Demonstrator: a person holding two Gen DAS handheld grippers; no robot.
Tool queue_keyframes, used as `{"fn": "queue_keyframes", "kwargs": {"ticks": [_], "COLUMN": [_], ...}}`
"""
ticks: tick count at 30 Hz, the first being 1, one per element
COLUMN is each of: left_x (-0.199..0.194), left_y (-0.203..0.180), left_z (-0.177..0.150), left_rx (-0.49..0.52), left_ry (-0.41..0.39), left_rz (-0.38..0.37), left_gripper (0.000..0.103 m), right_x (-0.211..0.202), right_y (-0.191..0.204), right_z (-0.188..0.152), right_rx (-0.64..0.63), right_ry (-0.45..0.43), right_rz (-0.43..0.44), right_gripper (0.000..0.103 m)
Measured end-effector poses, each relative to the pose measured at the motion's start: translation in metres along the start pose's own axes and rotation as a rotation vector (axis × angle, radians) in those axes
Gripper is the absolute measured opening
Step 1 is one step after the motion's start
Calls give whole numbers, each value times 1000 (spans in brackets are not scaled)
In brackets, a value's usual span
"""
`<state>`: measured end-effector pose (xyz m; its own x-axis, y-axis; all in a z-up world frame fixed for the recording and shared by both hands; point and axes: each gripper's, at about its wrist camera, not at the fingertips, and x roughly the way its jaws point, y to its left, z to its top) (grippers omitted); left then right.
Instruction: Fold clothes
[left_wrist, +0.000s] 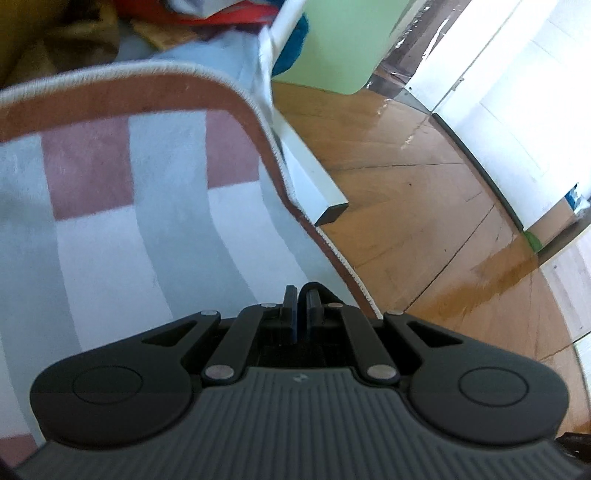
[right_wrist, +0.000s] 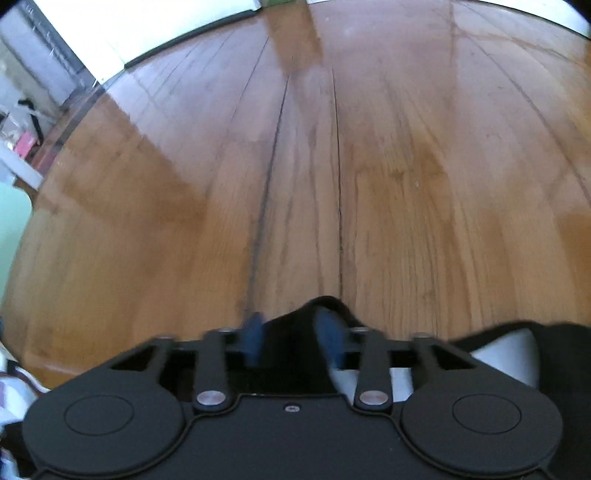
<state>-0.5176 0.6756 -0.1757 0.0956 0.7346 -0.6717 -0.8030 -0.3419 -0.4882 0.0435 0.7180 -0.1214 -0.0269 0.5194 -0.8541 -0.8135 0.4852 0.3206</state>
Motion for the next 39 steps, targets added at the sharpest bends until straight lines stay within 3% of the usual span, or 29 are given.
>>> {"fn": "queue_keyframes", "kwargs": {"ticks": [4,7,11,14,17,19,22,24,25,27,29,30,31,34,37,39], "left_x": [-1,-7,-19,-40,-64,-80,-113,-144,-158,-179,-182,-181,-181,-147,-103,-77], "left_y": [1,-6,-26,-63,-96,-126,-181,-224,-245,-281,-286,-286,-286,-266,-244,-233], "left_z": [0,1,-1,-9,-19,-29,-53,-82,-101,-149,-188,-207,-225,-238,-218,-200], "left_rx": [-10,27,143,361,449,532,600,652,687,809,905,950,995,1037,973,927], "left_ry": [0,-17,-59,-127,-162,-125,23,144,220,357,359,350,340,385,433,418], "left_rz": [-33,-70,-91,-83,-222,-323,-600,-803,-902,-1021,-1012,-998,-984,-903,-779,-676], "left_gripper": [4,3,3,3,3,3,3,3,3,14,66,72,73,73,73,73], "right_x": [-64,-129,-206,-247,-257,-243,-221,-199,-192,-192,-188,-186,-186,-189,-194,-198], "right_y": [14,24,29,9,-11,-28,-54,-75,-80,-84,-87,-89,-91,-100,-114,-121], "right_z": [4,-17,-93,-164,-216,-232,-257,-268,-271,-276,-275,-274,-276,-279,-283,-280], "right_rx": [30,7,-233,-396,-409,-338,-213,-46,-33,-76,-72,-61,-56,-70,-54,-45], "right_ry": [39,92,168,183,110,-19,-197,-160,-126,-149,-149,-137,-125,-107,-116,-126], "right_rz": [-71,-92,-170,-117,-23,28,104,167,189,155,140,145,151,121,94,82], "right_gripper": [51,57,59,59,58,58,58,58,58,58,58,58,58,58,58,58]}}
